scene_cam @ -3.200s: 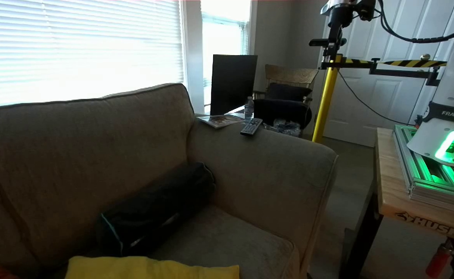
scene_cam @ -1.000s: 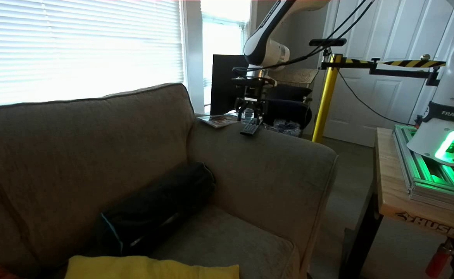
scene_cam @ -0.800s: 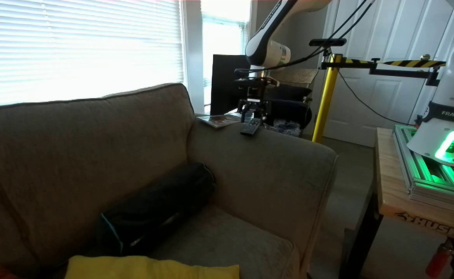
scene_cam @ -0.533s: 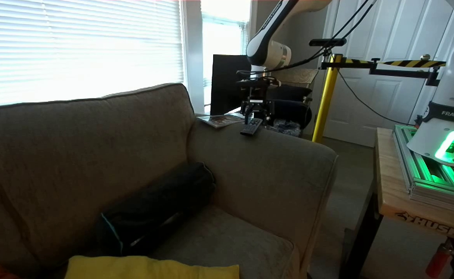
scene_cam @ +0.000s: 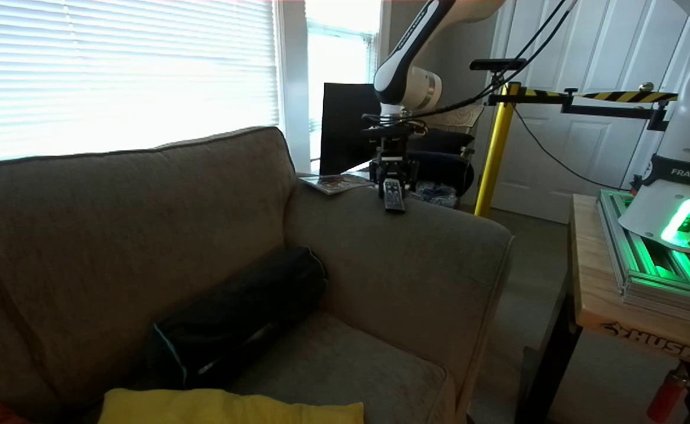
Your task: Take the remote controller off of the armrest and put it on the table
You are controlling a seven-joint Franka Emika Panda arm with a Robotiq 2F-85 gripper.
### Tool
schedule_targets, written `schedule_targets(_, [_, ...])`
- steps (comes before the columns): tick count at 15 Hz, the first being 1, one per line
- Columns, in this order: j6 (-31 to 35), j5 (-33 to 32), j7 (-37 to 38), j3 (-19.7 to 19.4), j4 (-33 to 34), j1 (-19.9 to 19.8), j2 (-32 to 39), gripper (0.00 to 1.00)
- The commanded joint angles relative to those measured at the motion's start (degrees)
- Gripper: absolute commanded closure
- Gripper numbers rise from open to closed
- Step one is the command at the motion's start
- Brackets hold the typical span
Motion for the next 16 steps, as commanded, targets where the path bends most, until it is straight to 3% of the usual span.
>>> schedule_targets(1, [-2.6, -2.0, -0.9, -0.3, 3.0, 0.0, 2.4, 0.22])
schedule_targets(5, [-4.4, -3.2, -0.3, -0.8, 4.7, 0.3, 3.1, 0.02])
schedule_targets(9, [-7.7, -5.3, 0.1, -1.7, 6.7, 0.4, 3.3, 0.0])
schedule_targets(11, [-8.7, -6.1, -0.1, -2.1, 7.8, 0.2, 3.9, 0.27])
schedule_targets(16, [-10.6, -7.0, -0.6, -2.5, 10.0, 0.0, 5.5, 0.63])
